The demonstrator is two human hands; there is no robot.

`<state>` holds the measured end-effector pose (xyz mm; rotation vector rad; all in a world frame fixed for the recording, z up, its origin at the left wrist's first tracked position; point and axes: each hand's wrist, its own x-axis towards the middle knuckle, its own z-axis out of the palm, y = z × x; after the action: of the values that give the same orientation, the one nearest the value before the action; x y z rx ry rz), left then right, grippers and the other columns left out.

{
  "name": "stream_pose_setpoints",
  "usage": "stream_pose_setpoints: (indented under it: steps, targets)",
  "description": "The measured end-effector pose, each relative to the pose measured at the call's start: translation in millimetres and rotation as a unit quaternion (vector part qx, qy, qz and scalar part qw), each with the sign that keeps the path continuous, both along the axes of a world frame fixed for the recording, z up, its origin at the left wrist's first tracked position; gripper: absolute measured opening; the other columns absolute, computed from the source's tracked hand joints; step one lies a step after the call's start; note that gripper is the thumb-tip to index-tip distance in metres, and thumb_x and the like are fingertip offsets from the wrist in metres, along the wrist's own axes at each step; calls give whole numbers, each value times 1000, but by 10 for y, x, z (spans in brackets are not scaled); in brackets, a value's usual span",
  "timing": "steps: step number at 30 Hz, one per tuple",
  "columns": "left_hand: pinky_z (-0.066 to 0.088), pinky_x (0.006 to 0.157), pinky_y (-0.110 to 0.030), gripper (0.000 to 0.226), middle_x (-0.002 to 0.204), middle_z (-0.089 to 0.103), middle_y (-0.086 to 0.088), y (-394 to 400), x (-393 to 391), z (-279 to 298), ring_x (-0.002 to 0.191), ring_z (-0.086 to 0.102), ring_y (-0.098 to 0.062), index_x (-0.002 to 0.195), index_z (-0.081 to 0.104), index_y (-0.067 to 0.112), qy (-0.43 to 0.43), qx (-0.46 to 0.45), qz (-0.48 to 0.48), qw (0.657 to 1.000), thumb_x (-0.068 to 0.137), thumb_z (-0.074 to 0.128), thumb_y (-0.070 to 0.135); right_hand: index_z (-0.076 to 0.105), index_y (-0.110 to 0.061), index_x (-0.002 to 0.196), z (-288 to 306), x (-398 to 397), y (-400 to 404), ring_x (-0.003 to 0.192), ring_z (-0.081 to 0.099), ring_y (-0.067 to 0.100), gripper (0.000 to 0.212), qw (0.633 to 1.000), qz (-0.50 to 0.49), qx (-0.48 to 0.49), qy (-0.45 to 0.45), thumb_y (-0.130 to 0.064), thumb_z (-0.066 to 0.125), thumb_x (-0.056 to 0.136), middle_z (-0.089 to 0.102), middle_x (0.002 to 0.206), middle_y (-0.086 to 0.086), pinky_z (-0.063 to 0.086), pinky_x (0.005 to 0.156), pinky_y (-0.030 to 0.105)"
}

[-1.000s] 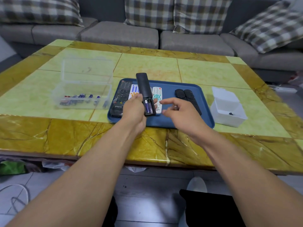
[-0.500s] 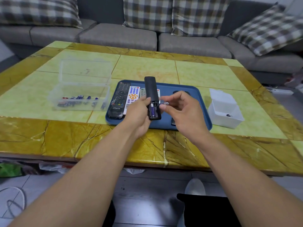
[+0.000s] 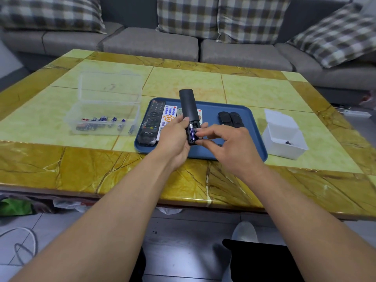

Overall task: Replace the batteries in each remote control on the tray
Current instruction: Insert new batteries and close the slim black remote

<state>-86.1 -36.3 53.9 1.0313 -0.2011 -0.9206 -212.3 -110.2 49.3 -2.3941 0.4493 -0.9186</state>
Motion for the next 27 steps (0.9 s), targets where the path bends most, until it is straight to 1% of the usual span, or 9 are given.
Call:
stream_pose_setpoints:
  steps: [3, 6, 8, 10, 13, 15, 17, 22, 27]
  targets:
    - [55, 53, -25, 35, 108, 70, -13, 1, -3, -3, 76, 76, -20, 139, 47, -2, 9, -8, -4, 1000, 109, 36, 10, 80, -18, 98, -40, 18, -12, 98, 69, 6, 19, 999, -7, -43, 4, -18, 82, 79, 76, 106, -7, 54, 91, 30]
    - [55, 54, -26, 32, 111, 71, -12, 6, -19, -3, 83, 75, -21, 132, 53, 0, -7, -4, -11, 1000, 109, 35, 11, 82, -18, 93, -53, 25, -4, 97, 67, 4, 18, 1000, -18, -17, 1, -19, 85, 75, 76, 103, -5, 54, 87, 27]
    - [57, 57, -29, 28, 111, 70, -13, 4, -20, 7, 83, 75, -21, 123, 57, 3, -16, -5, -11, 1000, 109, 34, 11, 81, -18, 88, -28, 24, 21, 90, 66, 5, 18, 998, -38, 55, -11, -22, 88, 72, 74, 96, -9, 53, 76, 21]
    - [62, 74, -38, 26, 113, 70, -14, -7, -12, 14, 91, 75, -25, 113, 59, 8, -21, -12, -14, 1000, 109, 33, 11, 74, -21, 83, -11, 19, 43, 79, 64, 4, 22, 986, -85, 144, -10, -28, 90, 70, 70, 84, -12, 50, 67, 15]
    - [58, 91, -50, 26, 119, 69, -15, -16, -16, 5, 102, 73, -27, 119, 56, 8, -29, -18, -27, 999, 110, 32, 12, 60, -14, 92, -11, 13, 91, 76, 71, 11, 35, 950, -93, 299, 13, -28, 87, 74, 75, 78, -4, 56, 69, 21]
    - [60, 87, -46, 28, 123, 68, -16, -9, -40, 3, 104, 72, -26, 124, 55, 8, -35, -15, -35, 999, 110, 32, 12, 52, -6, 97, -7, 9, 128, 82, 74, 25, 36, 924, -63, 376, -2, -17, 82, 81, 77, 81, 7, 60, 67, 27]
    - [62, 77, -38, 28, 125, 68, -15, 0, -55, 15, 106, 72, -26, 124, 55, 10, -37, -17, -39, 998, 110, 31, 13, 49, -6, 96, 28, 15, 163, 82, 73, 31, 33, 906, -57, 418, -24, -10, 79, 84, 76, 82, 15, 58, 63, 24]
    - [60, 69, -30, 31, 127, 67, -15, -4, -64, 16, 108, 71, -26, 129, 53, 7, -41, -31, -43, 998, 110, 30, 14, 48, -13, 90, 12, 41, 151, 75, 72, 28, 31, 886, -68, 457, -37, -8, 78, 84, 75, 86, 20, 60, 77, 36]
    - [59, 68, -27, 33, 124, 67, -15, -15, -61, 0, 109, 70, -27, 136, 51, 4, -42, -32, -39, 998, 109, 33, 9, 48, -13, 90, 40, 72, 136, 70, 69, 23, 31, 859, -81, 503, -47, -6, 78, 83, 72, 80, 11, 59, 69, 29]
